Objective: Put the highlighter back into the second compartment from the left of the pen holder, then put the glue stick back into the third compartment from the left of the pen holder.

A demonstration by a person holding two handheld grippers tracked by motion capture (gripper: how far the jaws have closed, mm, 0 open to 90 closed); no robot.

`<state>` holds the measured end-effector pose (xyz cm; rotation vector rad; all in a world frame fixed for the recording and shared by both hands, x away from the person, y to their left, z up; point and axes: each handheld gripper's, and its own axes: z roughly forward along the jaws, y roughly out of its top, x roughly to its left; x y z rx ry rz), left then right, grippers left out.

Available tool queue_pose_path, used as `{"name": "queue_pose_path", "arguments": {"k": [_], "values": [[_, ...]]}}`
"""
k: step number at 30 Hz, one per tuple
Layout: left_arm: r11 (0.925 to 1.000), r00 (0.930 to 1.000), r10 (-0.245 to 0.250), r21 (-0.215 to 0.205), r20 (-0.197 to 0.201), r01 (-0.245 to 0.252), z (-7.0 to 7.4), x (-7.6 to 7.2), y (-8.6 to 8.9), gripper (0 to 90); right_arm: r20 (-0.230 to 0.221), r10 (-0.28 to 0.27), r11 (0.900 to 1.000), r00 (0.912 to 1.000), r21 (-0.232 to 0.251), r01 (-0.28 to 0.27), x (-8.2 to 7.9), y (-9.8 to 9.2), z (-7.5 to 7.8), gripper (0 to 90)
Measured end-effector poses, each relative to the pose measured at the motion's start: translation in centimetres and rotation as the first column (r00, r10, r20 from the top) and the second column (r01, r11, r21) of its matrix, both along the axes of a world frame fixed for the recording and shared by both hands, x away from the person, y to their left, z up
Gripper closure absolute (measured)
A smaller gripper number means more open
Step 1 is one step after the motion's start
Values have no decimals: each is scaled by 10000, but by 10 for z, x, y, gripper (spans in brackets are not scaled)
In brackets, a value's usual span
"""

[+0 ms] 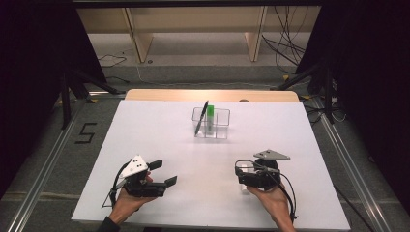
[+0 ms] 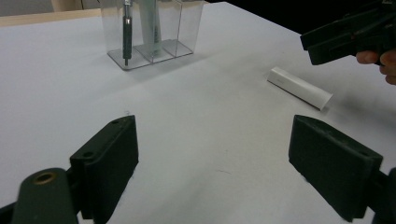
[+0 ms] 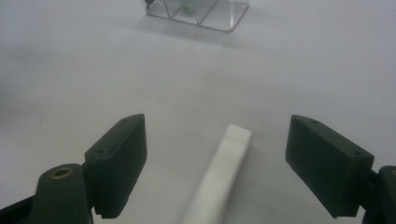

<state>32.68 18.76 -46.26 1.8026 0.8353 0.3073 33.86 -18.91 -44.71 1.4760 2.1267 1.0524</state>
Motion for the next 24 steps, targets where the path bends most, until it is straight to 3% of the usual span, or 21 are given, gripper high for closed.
{"name": "queue_pose_path", "arguments": {"k": [24], "values": [[9998, 9999, -121, 138, 11, 120, 0, 0, -2, 157, -405, -216, 9987, 9989, -465, 198, -26, -1, -26, 240]]}}
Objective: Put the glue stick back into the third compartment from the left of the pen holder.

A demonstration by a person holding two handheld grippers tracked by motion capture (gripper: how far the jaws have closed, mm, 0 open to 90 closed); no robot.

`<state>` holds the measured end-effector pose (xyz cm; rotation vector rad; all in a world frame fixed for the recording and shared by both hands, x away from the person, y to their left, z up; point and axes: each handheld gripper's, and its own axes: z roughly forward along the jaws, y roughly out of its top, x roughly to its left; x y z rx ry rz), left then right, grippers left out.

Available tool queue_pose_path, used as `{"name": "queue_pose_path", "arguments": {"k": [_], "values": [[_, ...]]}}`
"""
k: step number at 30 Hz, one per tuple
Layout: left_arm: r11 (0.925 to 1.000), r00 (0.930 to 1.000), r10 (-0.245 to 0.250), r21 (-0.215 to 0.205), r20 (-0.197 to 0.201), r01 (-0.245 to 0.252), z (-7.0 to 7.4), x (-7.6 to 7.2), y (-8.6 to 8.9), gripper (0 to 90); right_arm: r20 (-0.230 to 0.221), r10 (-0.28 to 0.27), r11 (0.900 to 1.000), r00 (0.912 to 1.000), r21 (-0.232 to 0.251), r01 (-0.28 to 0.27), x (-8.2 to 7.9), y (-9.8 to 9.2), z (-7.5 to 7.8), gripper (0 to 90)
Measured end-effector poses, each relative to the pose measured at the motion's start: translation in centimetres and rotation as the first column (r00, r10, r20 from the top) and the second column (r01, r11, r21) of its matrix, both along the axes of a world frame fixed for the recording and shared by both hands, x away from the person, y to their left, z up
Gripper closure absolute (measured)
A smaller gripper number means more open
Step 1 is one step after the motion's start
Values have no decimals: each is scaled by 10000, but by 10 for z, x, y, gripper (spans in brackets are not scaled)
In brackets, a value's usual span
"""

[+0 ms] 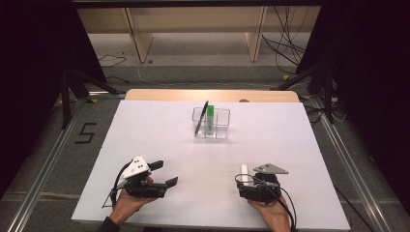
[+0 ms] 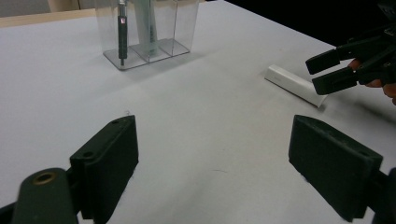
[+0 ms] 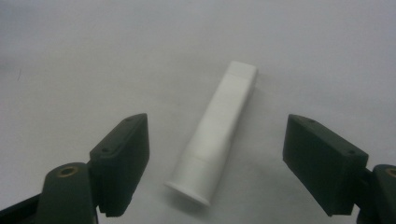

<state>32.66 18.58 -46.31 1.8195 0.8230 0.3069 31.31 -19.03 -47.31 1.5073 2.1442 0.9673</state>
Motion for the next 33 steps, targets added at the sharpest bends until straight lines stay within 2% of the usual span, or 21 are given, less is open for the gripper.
{"name": "queue_pose_path", "arguments": {"k": [8, 11, 14, 20, 27, 33], "values": [[10000, 10000, -25, 89, -11, 25, 0, 0, 0, 156, 259, -272, 9996, 9993, -87, 274, -5, 2, -7, 267], [9998, 9999, -113, 192, 51, 112, 0, -1, -1, 156, 339, -281, 9992, 9990, -263, 290, -6, 3, -9, 270], [9998, 9999, -123, 170, 65, 121, 0, -2, -2, 157, 319, -318, 9994, 9990, -130, 322, -6, 3, -10, 280], [9995, 9997, -208, 222, 137, 205, 0, -4, -2, 156, 287, -279, 9992, 9992, -292, 288, -7, 9, -14, 309], [9995, 9997, -217, 250, 128, 214, 0, -4, -3, 157, 297, -277, 9982, 9992, -532, 293, -9, 16, -19, 381], [9993, 9996, -239, 277, 140, 235, 0, -4, -4, 157, 585, -345, 9946, 9977, -960, 400, -11, 19, -20, 446]]}}
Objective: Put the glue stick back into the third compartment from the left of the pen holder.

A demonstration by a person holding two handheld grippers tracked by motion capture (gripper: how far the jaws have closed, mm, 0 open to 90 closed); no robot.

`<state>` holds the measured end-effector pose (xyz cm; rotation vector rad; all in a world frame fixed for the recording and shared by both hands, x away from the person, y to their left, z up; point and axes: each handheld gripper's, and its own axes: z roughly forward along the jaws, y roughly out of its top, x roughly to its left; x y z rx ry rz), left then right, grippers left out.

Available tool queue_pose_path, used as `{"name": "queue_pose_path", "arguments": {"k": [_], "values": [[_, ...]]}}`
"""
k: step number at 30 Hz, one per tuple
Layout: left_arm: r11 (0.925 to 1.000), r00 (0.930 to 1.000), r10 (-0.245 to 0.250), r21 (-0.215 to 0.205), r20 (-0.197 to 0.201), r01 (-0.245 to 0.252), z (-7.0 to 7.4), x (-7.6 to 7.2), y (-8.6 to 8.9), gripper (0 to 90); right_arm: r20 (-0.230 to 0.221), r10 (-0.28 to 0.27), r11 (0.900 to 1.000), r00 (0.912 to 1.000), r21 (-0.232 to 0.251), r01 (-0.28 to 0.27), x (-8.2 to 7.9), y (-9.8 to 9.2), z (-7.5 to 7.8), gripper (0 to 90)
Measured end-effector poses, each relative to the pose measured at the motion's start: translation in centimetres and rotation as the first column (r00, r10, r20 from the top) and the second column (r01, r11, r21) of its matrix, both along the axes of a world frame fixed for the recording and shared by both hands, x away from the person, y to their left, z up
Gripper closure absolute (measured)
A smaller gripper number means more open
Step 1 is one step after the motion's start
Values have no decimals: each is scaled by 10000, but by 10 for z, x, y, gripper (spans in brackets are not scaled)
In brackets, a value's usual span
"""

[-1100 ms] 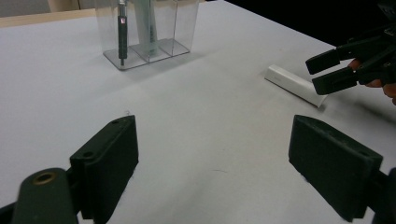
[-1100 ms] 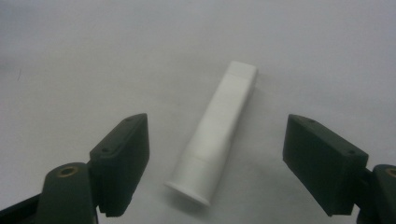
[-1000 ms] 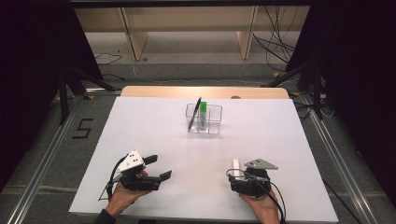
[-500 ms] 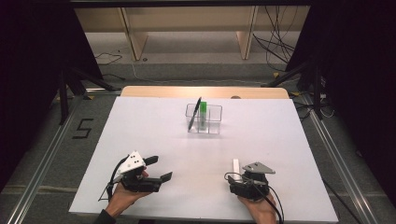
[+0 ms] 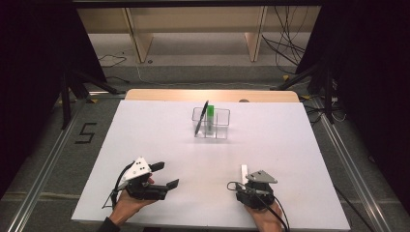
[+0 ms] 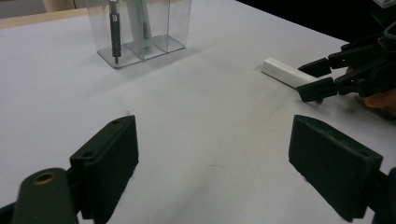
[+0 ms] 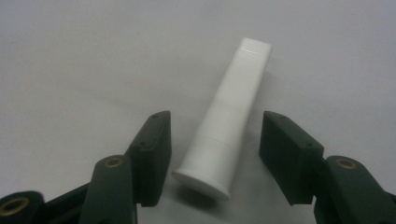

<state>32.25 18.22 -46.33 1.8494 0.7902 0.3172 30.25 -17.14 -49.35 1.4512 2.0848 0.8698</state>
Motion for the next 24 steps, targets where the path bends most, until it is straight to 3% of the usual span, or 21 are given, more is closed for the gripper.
{"name": "queue_pose_path", "arguments": {"k": [15, 24], "values": [[9999, 10000, -26, 97, 11, 26, -1, 0, -1, 157, 352, -262, 9997, 9990, -22, 263, -5, 3, -2, 641], [9999, 10000, -38, 116, -25, 39, -1, 0, -1, 157, 386, -124, 9999, 9992, 46, 122, -4, 2, -2, 661]]}}
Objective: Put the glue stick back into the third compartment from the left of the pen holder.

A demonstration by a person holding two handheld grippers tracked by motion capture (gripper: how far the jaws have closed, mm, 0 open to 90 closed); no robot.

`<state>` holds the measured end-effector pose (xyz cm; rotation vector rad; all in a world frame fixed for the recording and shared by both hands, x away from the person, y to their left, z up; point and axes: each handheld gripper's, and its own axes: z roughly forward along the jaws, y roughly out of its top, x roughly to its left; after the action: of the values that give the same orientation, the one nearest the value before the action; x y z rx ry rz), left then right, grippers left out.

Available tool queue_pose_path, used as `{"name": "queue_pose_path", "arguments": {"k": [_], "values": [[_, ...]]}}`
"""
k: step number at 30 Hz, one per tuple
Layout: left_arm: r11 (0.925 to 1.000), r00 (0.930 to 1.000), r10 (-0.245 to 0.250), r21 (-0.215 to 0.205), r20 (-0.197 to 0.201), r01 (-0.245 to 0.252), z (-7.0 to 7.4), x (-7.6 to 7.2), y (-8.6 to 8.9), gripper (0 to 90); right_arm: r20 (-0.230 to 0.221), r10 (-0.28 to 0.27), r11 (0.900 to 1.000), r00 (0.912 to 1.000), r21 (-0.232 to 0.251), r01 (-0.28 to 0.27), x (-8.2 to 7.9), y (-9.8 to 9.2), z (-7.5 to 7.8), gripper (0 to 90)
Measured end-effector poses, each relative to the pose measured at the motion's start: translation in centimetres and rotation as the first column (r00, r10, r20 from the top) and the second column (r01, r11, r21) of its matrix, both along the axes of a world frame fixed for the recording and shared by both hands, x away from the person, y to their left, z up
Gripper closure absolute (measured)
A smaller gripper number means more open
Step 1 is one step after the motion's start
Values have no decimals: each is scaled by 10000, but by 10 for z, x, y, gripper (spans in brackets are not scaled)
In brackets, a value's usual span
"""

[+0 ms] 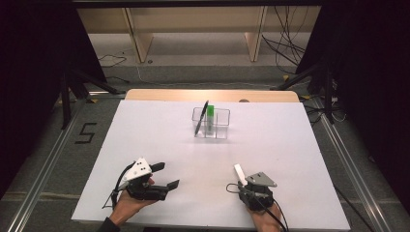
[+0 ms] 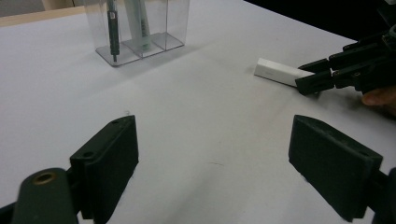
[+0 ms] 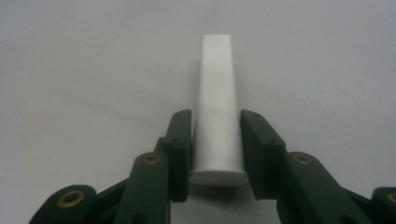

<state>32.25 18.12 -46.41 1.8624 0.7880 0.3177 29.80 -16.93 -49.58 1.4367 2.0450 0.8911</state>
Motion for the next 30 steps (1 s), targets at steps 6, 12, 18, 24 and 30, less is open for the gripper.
{"name": "queue_pose_path", "arguments": {"k": [6, 12, 18, 24, 30], "values": [[10000, 10000, -17, 11, 13, 17, 0, 0, 0, 157, -248, 371, 9990, 9990, 266, -364, 4, -5, 2, 667], [10000, 10000, -12, 51, 5, 12, 0, 0, 0, 157, 70, 963, 9952, 9953, 170, -964, 2, -3, 12, 676], [10000, 10000, -6, 64, 16, 6, 0, 0, 0, 157, 42, 1271, 9918, 9919, 148, -1272, 3, -4, 16, 677], [10000, 10000, 11, 74, 4, -11, -1, 0, 0, 157, 553, 1793, 9838, 9822, -42, -1793, 1, -5, 27, 677], [9999, 10000, 23, 116, -19, -23, -1, 1, 0, 157, 1109, 2836, 9562, 9525, -1078, -2722, -8, 9, 35, 677]]}}
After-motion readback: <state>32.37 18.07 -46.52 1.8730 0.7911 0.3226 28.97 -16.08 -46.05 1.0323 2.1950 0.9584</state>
